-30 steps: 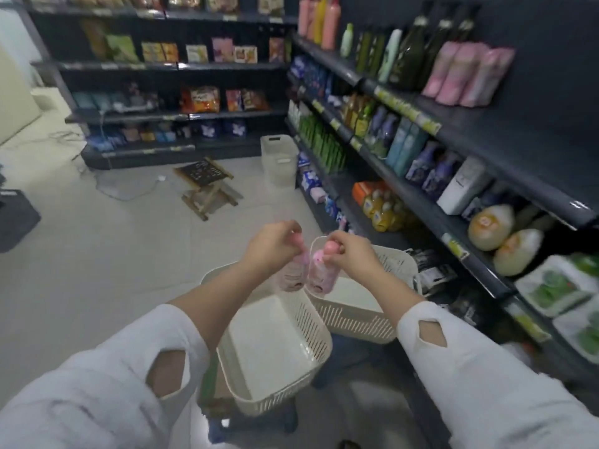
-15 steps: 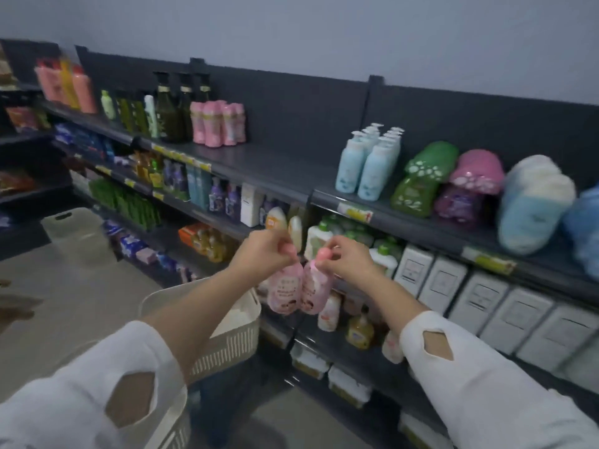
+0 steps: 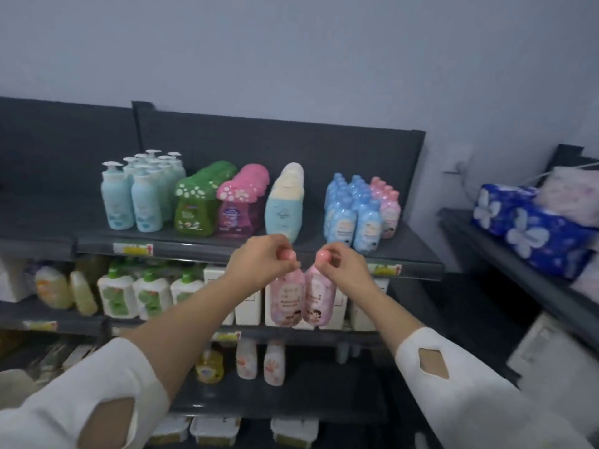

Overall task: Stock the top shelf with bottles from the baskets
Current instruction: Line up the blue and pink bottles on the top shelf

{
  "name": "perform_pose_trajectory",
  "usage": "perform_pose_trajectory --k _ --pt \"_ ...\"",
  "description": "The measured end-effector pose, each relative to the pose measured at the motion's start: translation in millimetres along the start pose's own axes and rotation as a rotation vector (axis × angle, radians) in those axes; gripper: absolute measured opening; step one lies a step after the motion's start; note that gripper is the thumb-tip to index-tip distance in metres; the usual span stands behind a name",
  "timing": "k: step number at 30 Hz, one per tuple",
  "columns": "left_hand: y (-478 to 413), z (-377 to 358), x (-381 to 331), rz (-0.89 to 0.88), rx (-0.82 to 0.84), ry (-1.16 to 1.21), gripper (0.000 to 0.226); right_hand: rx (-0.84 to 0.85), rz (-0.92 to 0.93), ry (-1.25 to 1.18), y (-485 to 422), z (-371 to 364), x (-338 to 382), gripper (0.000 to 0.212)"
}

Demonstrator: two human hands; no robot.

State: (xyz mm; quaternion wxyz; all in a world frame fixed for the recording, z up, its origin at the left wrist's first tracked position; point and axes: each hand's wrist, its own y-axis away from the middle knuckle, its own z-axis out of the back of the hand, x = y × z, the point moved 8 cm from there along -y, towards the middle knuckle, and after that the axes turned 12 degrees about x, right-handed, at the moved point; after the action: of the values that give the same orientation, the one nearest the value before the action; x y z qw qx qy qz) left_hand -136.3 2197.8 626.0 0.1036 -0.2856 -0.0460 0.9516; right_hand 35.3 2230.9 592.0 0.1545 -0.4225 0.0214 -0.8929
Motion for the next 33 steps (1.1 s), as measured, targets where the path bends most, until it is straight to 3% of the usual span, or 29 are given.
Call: perform_pose_trajectory --k 10,14,17,25,33 --pt "-104 -35 -128 -0.368 -0.031 -0.147 0.025 -0.357 -0.175 0.018 4 135 -74 0.011" --pt "-141 -45 -162 -0.480 -0.055 -0.204 0.021 -0.405 -0.226 0.049 0 169 -89 0.018" --pt "-170 -52 -185 -0.529 -0.054 -0.242 0.023 -0.457 -0.243 0.078 -2 192 -99 0.011" --pt "-248 -77 -220 -0.449 -0.104 -0.340 0.027 -0.533 -0.244 0.094 -30 243 -134 0.016" --pt "-302 -101 -214 -0.243 -0.086 -0.473 0.025 -0.317 -0.136 0.051 -94 259 -156 0.018"
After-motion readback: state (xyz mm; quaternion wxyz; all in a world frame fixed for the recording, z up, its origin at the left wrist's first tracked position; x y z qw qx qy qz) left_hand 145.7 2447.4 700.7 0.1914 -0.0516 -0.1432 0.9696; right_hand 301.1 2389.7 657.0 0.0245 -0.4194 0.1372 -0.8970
